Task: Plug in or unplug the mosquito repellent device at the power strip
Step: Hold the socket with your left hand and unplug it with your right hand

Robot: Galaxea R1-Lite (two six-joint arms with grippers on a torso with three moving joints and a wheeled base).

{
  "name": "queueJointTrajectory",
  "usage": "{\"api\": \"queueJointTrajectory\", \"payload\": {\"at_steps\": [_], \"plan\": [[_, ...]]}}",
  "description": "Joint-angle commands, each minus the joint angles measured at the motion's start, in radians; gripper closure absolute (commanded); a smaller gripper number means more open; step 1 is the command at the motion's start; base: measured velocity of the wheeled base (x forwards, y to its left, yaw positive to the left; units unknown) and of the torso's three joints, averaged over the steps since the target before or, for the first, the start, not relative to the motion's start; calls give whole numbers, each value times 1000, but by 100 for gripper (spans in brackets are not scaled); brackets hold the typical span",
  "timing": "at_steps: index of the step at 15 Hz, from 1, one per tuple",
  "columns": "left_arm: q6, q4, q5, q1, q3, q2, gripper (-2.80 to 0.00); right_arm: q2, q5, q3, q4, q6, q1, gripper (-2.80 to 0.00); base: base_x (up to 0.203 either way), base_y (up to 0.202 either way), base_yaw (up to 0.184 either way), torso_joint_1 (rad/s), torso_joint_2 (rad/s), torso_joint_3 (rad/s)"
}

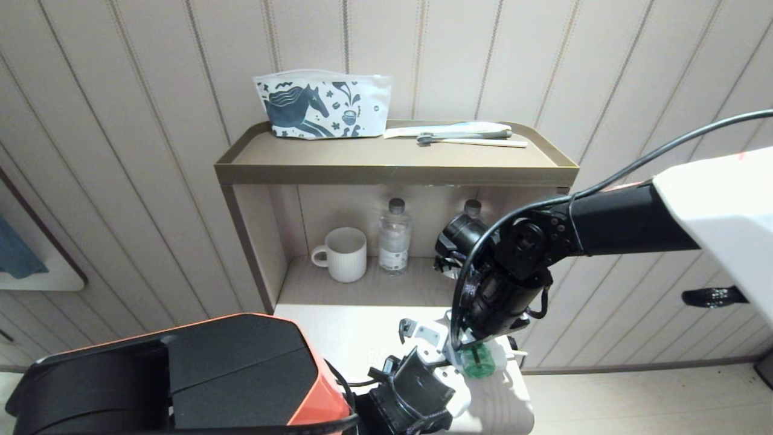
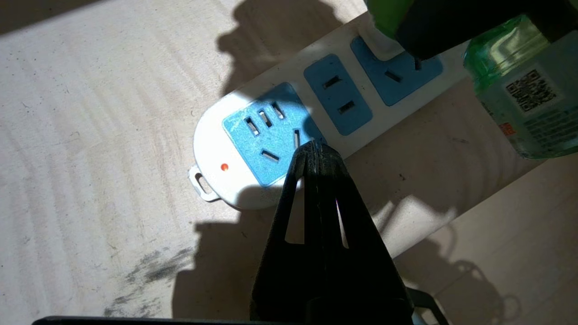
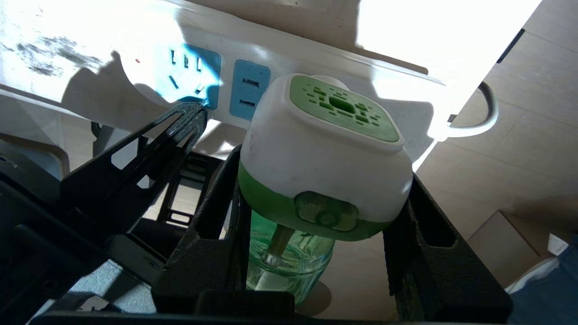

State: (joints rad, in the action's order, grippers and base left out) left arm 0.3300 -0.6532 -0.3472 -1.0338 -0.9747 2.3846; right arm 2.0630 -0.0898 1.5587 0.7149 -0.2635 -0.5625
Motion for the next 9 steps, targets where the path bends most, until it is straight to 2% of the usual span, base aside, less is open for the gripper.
{"api": "queueJointTrajectory", "payload": {"at_steps": [1, 9], "plan": [[3, 0, -3, 0, -4, 11, 0, -18, 1, -3, 4, 0, -2, 0, 0, 0, 0, 0, 0, 0], [-6, -2, -3, 1, -13, -2, 0, -20, 1, -8, 0, -2, -5, 0, 0, 0, 0, 0, 0, 0]]}}
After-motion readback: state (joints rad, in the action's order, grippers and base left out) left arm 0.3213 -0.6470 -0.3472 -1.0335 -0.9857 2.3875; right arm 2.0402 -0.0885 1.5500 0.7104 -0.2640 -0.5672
